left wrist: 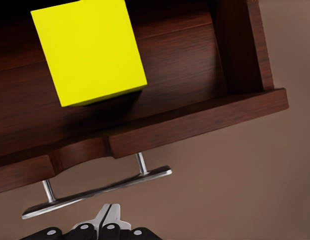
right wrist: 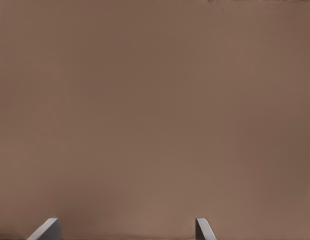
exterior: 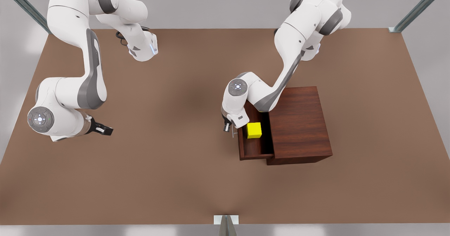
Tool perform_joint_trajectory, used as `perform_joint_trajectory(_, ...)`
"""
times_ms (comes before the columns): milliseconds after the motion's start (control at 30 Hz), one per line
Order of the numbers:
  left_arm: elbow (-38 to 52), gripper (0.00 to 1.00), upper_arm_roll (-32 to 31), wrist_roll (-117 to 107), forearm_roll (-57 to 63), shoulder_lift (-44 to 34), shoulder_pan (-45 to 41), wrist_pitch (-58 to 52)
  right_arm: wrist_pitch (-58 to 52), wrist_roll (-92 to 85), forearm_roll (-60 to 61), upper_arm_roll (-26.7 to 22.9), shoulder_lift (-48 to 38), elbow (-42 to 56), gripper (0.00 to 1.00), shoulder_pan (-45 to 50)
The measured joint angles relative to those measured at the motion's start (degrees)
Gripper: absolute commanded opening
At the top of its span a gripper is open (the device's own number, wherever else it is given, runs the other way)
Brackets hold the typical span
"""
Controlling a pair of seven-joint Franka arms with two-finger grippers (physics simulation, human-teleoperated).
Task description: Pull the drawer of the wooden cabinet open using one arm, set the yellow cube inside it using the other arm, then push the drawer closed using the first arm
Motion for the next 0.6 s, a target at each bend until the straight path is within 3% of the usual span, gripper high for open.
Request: perform_joint_trajectory(600,-1.60,0.00,1.86,-5.86,2.37,-1.39,2.80,-8.13,-0.37,-9.07,0.31,0.24,-0.44,0.48,1.00,0.05)
